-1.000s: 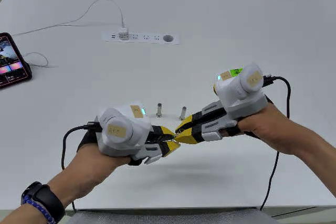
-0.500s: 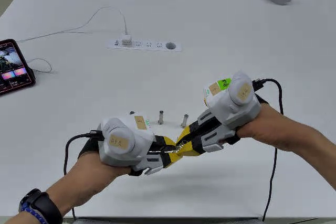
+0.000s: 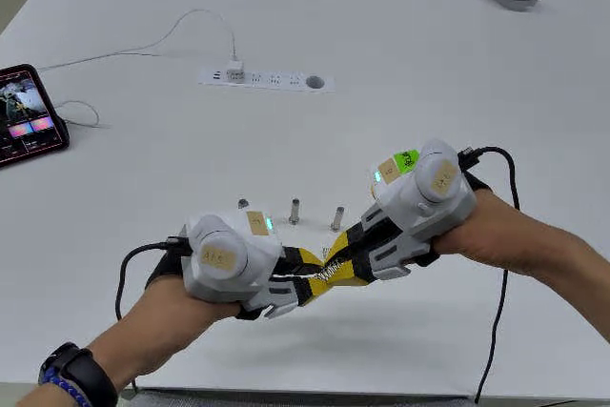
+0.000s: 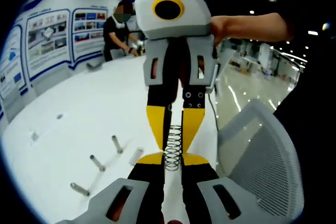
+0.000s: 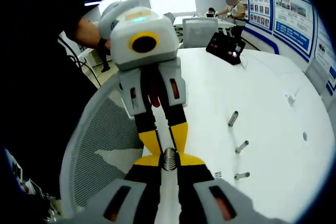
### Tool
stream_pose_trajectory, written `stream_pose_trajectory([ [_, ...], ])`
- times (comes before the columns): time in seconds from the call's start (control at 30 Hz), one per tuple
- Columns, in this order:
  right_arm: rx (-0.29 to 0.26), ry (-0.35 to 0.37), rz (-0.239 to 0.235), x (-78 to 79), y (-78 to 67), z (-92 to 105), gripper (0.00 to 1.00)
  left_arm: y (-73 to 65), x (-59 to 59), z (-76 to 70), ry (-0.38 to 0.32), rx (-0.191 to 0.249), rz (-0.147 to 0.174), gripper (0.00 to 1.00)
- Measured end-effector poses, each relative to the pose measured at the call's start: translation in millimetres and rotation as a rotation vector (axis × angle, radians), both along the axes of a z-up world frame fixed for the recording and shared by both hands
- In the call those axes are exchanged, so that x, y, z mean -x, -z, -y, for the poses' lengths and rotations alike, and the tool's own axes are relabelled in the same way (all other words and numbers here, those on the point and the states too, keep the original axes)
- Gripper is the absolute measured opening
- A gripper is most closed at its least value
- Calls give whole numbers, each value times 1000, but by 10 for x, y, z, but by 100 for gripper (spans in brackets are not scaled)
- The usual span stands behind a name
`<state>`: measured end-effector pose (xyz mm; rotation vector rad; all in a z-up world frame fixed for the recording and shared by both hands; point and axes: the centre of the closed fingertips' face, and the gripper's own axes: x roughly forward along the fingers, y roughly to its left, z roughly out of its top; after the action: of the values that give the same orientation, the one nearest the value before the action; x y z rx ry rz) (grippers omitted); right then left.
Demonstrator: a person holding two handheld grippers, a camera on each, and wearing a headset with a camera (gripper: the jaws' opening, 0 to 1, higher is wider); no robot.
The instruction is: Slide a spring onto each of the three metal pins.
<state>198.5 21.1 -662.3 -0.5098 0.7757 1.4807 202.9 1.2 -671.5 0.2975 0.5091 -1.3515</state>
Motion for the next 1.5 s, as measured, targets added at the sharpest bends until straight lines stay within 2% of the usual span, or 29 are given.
stream_pose_trajectory([
  [0.13, 0, 6, 5, -9, 20, -4, 12, 36, -52, -31, -44, 1, -14, 17],
  [0.3, -7, 28, 4, -54, 34, 26, 12, 74, -120, -125, -91, 0, -8, 24],
  [0.43, -17, 69, 7, -144, 15, 88, 12, 131, -205, -255, -152, 0, -14, 28],
  [0.63, -7, 109, 11, -250, 22, 182, 12, 154, -266, -439, -204, -1, -18, 31],
  [0.8, 28, 143, 19, -358, 81, 258, 12, 181, -351, -600, -255, -3, -21, 34],
  [1.1, 61, 159, 28, -499, 99, 285, 12, 222, -490, -836, -323, -16, -25, 38],
  [1.5, 93, 146, 25, -647, 173, 255, 12, 305, -556, -1072, -399, -31, -41, 45],
])
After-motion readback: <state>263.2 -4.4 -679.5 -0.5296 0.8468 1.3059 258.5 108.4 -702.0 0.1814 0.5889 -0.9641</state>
